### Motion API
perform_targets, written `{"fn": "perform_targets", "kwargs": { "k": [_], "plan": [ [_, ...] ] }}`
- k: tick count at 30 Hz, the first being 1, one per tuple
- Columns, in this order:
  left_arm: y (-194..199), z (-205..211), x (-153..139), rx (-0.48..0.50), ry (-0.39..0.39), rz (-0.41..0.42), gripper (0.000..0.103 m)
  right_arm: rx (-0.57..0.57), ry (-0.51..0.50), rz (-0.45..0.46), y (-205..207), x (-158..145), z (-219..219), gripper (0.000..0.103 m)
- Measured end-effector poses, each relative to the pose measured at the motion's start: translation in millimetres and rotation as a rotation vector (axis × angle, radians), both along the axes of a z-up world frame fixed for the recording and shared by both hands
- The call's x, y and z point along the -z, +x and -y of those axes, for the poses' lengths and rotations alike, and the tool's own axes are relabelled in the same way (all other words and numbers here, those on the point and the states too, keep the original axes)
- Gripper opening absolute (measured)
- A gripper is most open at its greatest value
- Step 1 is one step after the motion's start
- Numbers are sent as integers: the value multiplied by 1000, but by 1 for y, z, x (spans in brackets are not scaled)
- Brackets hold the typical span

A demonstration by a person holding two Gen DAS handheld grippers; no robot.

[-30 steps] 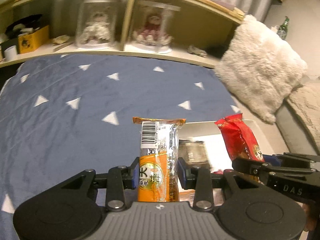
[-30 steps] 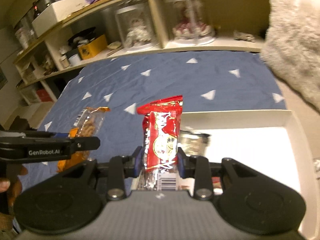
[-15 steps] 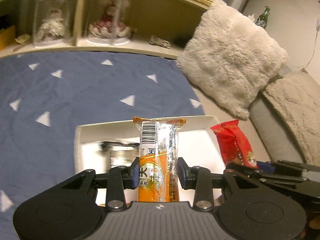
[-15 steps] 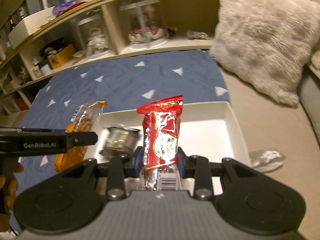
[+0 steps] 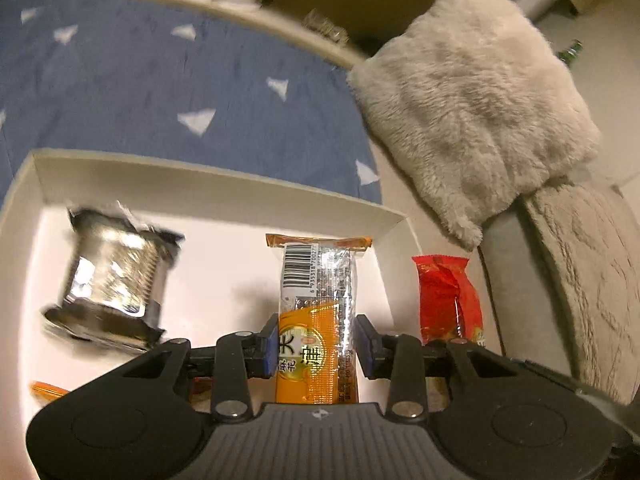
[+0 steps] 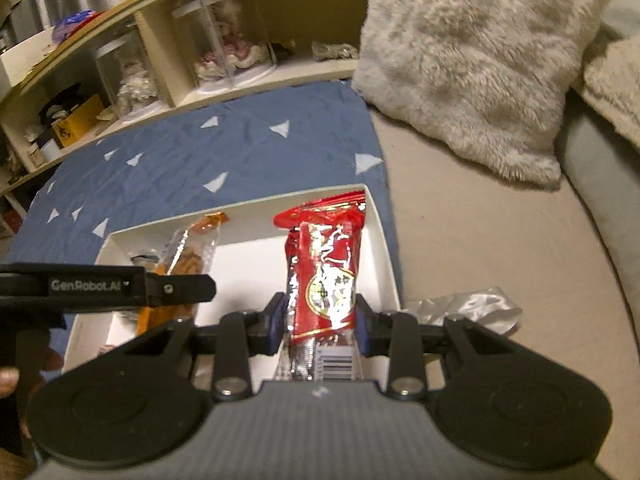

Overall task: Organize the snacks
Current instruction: 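Lift both snacks and carry them over the white tray, then lower both snacks into the tray and open both tools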

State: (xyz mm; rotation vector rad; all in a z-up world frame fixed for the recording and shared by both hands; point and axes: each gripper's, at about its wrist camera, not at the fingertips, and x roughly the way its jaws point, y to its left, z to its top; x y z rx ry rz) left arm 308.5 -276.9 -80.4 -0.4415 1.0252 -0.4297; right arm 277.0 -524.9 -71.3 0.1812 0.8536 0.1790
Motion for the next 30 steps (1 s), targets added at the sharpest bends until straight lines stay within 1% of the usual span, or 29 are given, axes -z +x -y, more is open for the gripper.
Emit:
{"fn": "perform_targets", "kwargs": {
  "k": [3,5,10,12,14,17,18,19,22,25,30],
  "plan": [
    [10,-1,17,-33,-41,-47,40,-5,3,-26,9,11,2,39],
    [17,-3,24,-54,-62,-59,40,-13,8,-38,18,19,2,39],
    [34,-4,33,-62,-47,-59,40,-24,26,-56,39,36,-2,40],
    [38,-4,36,-58,-55,-58,40,-31,26,-60,49,40,-6,40],
    [41,-1,36,-47,-52,-53,41,-40,27,-62,56,44,-10,40],
    [43,0,35,-36,-45,-52,46,-51,25,-64,65,49,-13,40],
    [43,1,34,-30,-38,-53,47,-56,17,-63,67,51,-14,42],
    [43,2,34,-23,-32,-56,48,-56,9,-64,67,52,-15,47],
    [41,4,30,4,-26,-55,49,-43,-8,-70,66,55,-14,48],
    [35,4,21,17,1,-35,52,-24,5,-77,62,51,-7,49],
    [23,3,6,41,28,-12,53,-10,4,-63,49,37,-1,50]
  ]
}}
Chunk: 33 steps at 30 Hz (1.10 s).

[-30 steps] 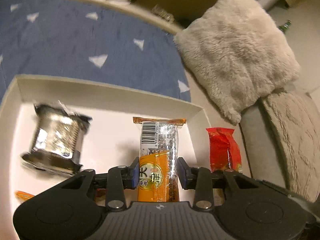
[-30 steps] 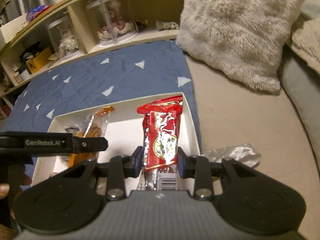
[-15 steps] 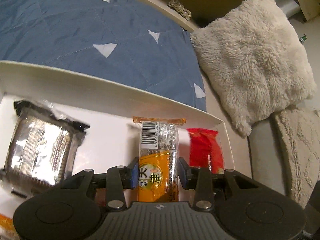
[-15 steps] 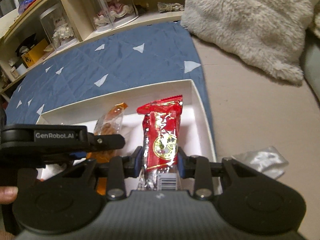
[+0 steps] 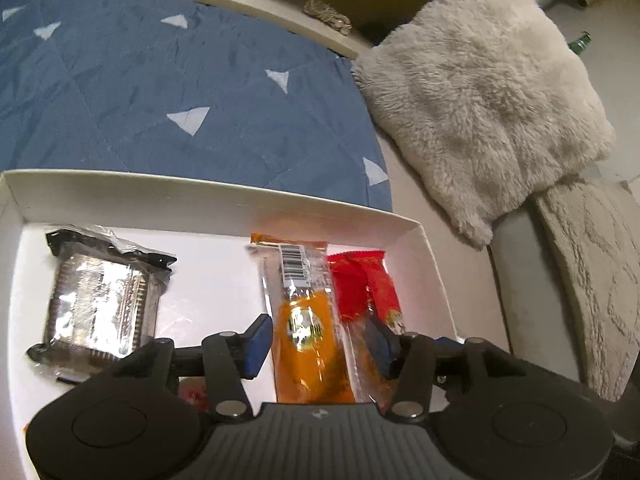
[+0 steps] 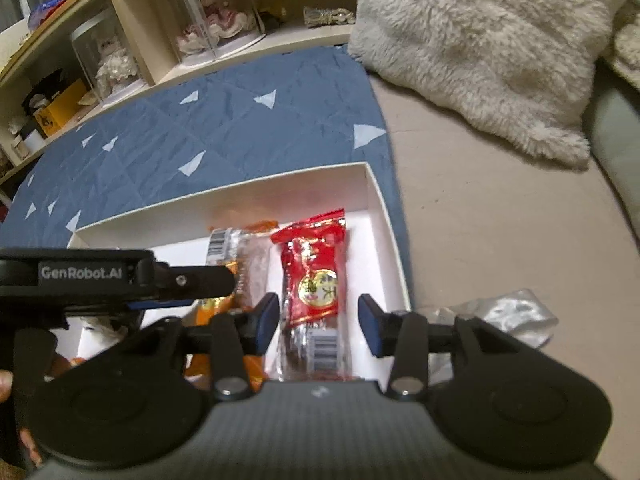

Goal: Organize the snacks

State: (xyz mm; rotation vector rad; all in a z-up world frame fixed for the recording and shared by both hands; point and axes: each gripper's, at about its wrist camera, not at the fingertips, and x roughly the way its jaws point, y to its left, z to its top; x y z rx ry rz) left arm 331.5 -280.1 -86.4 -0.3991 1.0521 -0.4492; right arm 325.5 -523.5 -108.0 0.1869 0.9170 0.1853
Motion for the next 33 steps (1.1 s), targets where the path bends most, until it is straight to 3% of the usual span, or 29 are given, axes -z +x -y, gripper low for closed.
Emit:
{"fn": "perform_targets", "kwargs": {
  "k": [17,20,22,27,33],
  "plan": [
    [-49,-31,-51,39,69,54,55,17,-20,49,-59,-48,-7,57],
    [-57,-42,-60,33,87,69,66,27,-31,55,-70,-56,-12,60],
    [-63,-50,-66,20,99,82,85,39,-31,61,-78,-60,-14,68],
    [-74,-71,-84,8,147,116,102,89,-40,68,-96,-75,-24,84],
    [-90,-97,-110,-4,214,193,103,150,-38,75,-112,-90,-30,96]
  ]
}}
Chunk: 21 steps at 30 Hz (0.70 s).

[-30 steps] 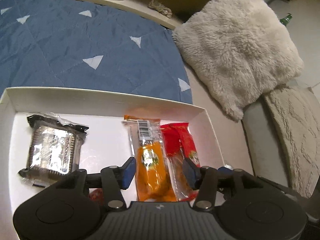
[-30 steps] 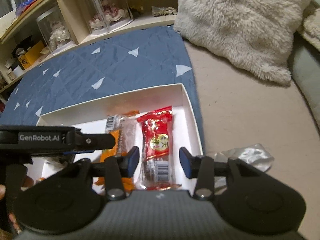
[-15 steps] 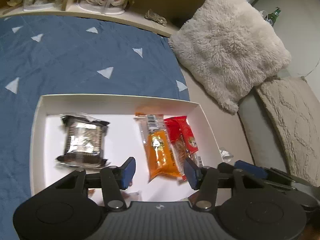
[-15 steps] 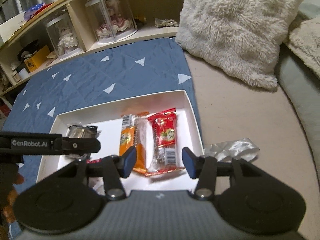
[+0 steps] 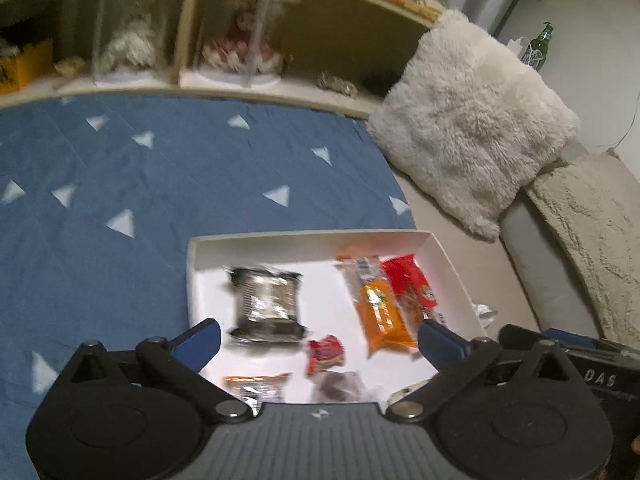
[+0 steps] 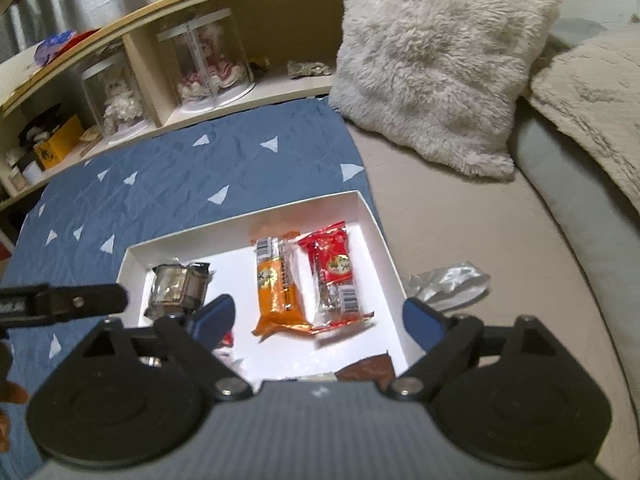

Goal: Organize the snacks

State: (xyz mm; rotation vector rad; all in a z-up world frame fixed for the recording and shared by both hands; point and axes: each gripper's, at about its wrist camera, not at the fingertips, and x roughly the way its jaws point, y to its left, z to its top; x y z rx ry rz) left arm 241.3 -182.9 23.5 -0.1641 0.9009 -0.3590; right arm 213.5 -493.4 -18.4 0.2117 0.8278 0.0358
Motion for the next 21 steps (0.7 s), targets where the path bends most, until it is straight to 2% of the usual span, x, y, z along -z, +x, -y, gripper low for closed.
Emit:
{"fn": "perform_targets", "kwargs": {
  "k": [8,11,15,21],
  "plan": [
    [-24,-32,-23,-6,29,48,103,31,4,26,-22,-23,-15,102],
    [-37,-39,-32,4,43,67,103,25,-13,41,-34,-33,-23,102],
    [-52,-44,-38,-4,102,91,103,6,-47,64,-53,-41,-35,102],
    [-76,-56,-48,-5,112,125,103,-12,-51,96,-80,-52,-46,102]
  ]
}}
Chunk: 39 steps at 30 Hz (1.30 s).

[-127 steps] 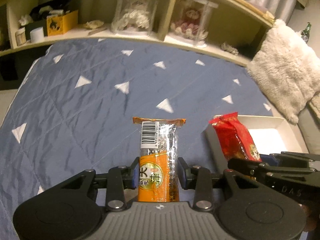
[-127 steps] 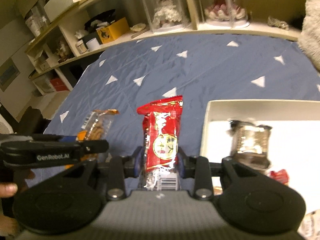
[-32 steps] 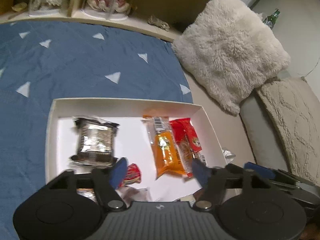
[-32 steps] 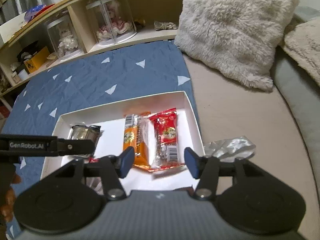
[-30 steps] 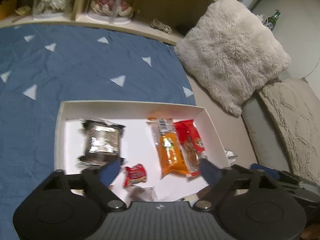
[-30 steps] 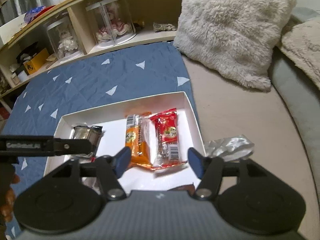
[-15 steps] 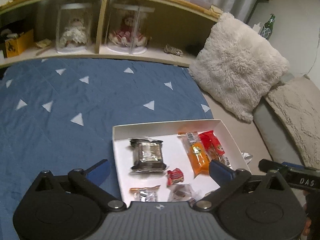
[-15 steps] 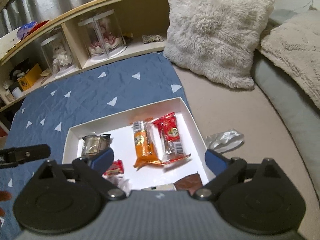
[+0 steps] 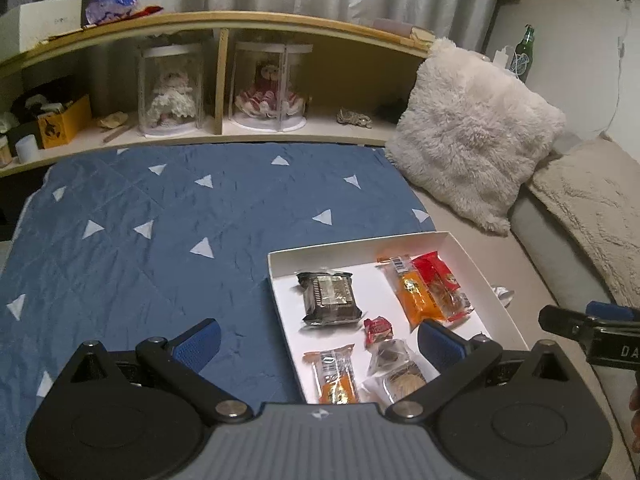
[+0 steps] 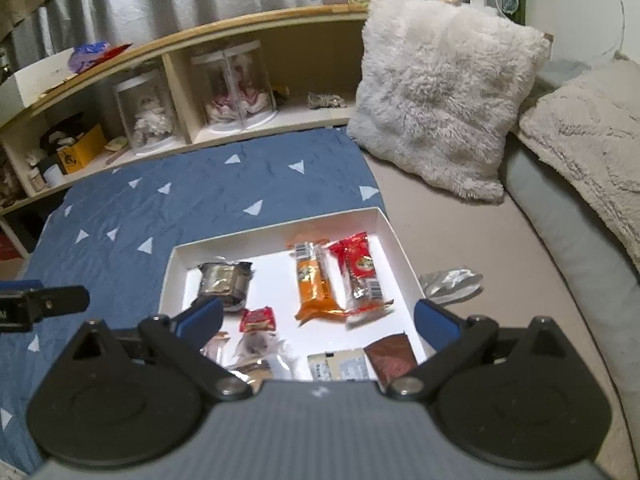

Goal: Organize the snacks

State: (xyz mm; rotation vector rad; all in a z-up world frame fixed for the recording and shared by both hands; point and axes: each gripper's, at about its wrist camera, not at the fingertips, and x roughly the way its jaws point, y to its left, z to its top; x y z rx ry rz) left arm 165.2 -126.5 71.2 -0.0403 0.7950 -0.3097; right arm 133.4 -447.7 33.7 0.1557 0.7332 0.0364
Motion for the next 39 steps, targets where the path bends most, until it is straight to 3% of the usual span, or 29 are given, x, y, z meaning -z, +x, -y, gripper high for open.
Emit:
{"fn": "perform_targets", "kwargs": {
  "k": [7,13,21,29,39],
  "plan": [
    [-31,-6,-5,-26,77,44,103,-13,-7,37,-34,-11,-12,102],
    [-57,-17,-5,-29,51,68,103,-17,-17,67,-63,-13,-20,102],
    [-84,-24,6,-38,74,106,103,-4,-34,83,-96,-6,-28,102],
    [-103,-28,16,-73,99,171,103,-2,-36,86,-111,-1,-31,102],
    [-117,-26,24,-32,149,183,103,8,-44,69,-126,11,-38,102]
  ]
}}
